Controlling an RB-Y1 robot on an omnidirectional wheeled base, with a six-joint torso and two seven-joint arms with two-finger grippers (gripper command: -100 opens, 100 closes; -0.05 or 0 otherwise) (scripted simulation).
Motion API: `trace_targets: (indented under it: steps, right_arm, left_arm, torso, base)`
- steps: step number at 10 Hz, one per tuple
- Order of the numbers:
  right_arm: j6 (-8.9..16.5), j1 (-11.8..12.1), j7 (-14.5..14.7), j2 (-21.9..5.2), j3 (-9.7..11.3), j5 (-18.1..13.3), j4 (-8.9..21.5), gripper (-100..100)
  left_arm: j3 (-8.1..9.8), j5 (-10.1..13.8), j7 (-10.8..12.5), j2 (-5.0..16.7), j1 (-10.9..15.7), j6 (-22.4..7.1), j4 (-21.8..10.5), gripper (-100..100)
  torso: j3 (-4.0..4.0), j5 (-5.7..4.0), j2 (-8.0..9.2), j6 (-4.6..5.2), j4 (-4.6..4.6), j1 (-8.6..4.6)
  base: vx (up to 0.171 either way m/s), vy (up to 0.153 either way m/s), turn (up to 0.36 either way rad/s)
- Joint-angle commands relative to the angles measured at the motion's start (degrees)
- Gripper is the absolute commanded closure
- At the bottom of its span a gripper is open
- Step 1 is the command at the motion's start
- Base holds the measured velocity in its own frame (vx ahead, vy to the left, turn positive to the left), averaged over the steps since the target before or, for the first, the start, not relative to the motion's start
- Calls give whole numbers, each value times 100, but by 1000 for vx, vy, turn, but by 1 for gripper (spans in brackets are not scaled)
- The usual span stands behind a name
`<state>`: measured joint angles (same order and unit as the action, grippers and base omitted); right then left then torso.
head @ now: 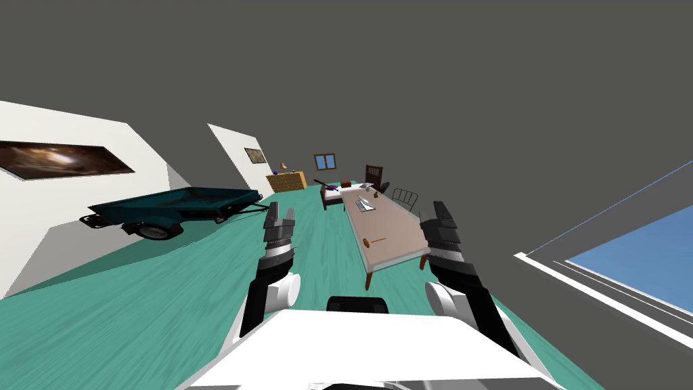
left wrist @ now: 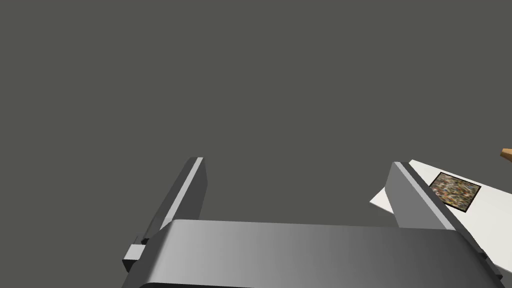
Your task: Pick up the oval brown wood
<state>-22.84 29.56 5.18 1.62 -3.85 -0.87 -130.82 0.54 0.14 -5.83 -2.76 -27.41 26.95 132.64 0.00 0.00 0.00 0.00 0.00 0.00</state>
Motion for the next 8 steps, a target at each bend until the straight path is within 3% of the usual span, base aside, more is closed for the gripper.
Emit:
trace_targets:
  steps: [1,4,8]
  right_arm:
    - [-15,8,3,-159,53,-23,29,-100]
    - [-56,48,18,-579,254,-114,159,-100]
    - [-87,144,65,-1181,687,-337,526,-100]
  left_arm:
    - [0,0,0,0,0,0,0,0]
    - [-1,0,0,-1,0,0,0,0]
    - [-2,0,0,-2,0,0,0,0]
  torso:
    - [0,0,0,0,0,0]
    - [2,11,5,0,1,48]
    - [-9,18,-16,-1,-3,81]
  base:
    - [7,53,1]
    - [-11,140,-4]
    - [33,205,9]
